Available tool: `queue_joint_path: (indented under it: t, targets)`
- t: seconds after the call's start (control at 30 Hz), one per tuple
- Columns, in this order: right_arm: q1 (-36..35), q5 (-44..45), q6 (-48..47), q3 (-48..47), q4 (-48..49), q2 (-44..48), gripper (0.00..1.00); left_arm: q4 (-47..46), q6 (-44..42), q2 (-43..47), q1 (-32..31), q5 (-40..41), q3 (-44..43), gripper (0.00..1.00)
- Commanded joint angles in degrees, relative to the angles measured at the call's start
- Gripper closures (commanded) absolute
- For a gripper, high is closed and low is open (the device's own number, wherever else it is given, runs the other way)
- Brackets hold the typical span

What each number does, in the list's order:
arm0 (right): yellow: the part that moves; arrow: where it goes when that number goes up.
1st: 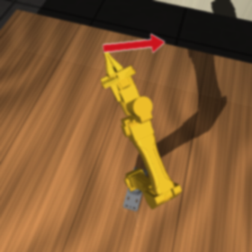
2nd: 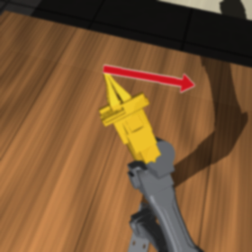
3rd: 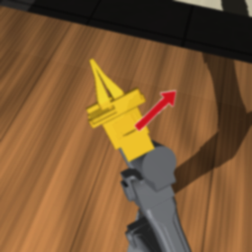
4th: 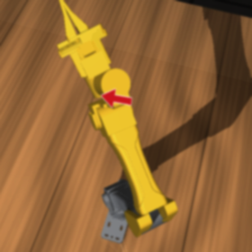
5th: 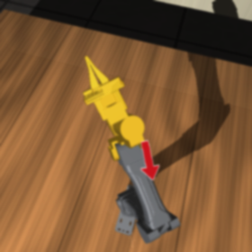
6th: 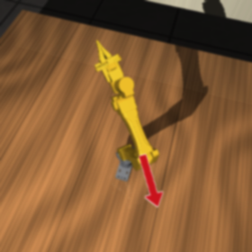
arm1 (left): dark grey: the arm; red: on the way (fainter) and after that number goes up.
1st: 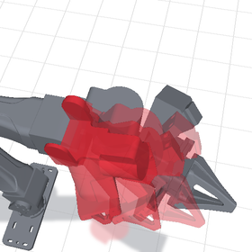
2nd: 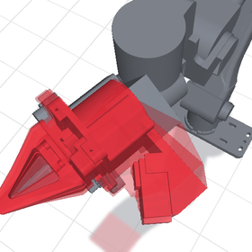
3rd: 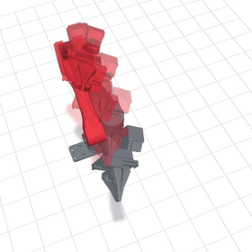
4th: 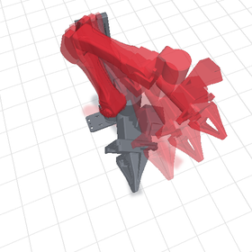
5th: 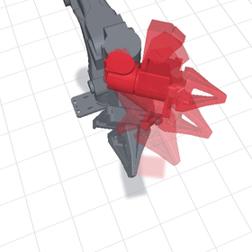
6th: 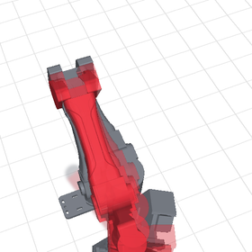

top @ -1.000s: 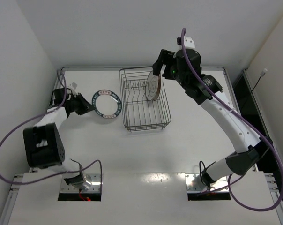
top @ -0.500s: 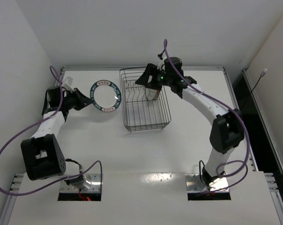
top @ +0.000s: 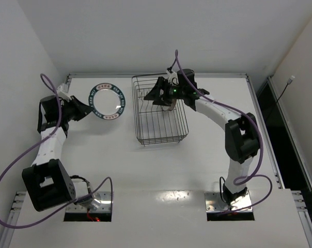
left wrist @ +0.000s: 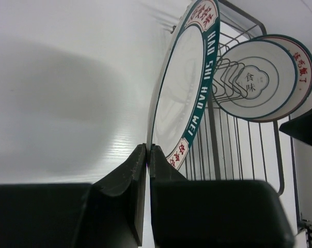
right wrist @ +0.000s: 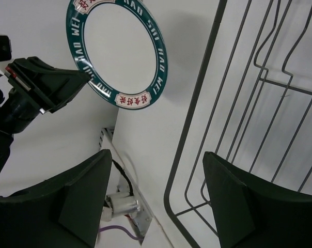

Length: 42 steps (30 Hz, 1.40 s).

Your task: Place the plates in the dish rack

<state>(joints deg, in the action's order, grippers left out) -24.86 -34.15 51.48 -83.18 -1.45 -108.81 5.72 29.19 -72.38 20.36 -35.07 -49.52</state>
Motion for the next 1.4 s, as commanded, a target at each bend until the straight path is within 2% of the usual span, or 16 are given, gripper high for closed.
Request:
queue_joint_path:
  t: [0.0, 0.07, 0.1, 0.2, 0.23, 0.27, 0.37, 0.4, 0.6, 0.77, 1.17, 1.37]
  targets:
    - [-0.62, -2.93, 0.11, -2.34, 4.44, -0.6, 0.32, -5.18, 0.6, 0.76, 0.29, -5.43, -0.41, 1.0]
    - [-0.63, -2.94, 0.11, -2.34, 5.05, -1.13, 0.32, -10.94, 4.28, -1.0, 2.4, -10.17, 0.91, 1.0]
    - [-0.63, -3.55, 0.11, -2.34, 5.06, -1.14, 0.32, -14.73, 6.91, -2.05, 3.45, -16.2, 2.13, 1.0]
    - [-1.15, -3.55, -0.42, -2.86, 5.06, -1.66, 0.32, -43.41, 26.73, -7.58, 7.06, -26.5, 10.12, 1.0]
    - [-1.15, -3.55, -0.94, -2.87, 5.06, -1.66, 0.32, -54.82, 42.54, -9.6, 7.76, -27.93, 15.01, 1.0]
    - [-1.15, -3.55, -0.95, -2.87, 5.06, -1.66, 0.32, -79.21, 50.97, -11.97, 7.77, -28.99, 16.8, 1.0]
    - [-1.68, -3.55, -0.95, -2.87, 5.85, -1.66, 0.32, -114.67, 76.79, -26.02, 8.47, -30.49, 17.18, 0.97]
    - [-2.2, -3.55, -0.95, -2.87, 7.15, -2.19, 0.32, -114.79, 76.89, -28.93, 8.47, -29.8, 17.87, 0.97]
    - [-3.96, -3.03, -0.42, -3.57, 8.57, -3.25, 0.32, -114.79, 76.28, -27.46, 8.47, -30.5, 18.4, 0.97]
    - [-5.28, -2.5, -0.42, -6.55, 7.34, -5.53, 0.32, -114.79, 75.14, -26.85, 4.87, -31.02, 18.4, 0.97]
    - [-5.81, -0.57, -0.42, -5.86, 7.95, -4.57, 0.37, -94.68, 60.21, -19.12, -2.51, -32.17, 18.93, 0.96]
    - [-4.41, 3.91, 0.81, 1.07, 9.72, 1.84, 0.39, -91.85, 58.26, -18.59, -2.52, -32.17, 18.93, 0.95]
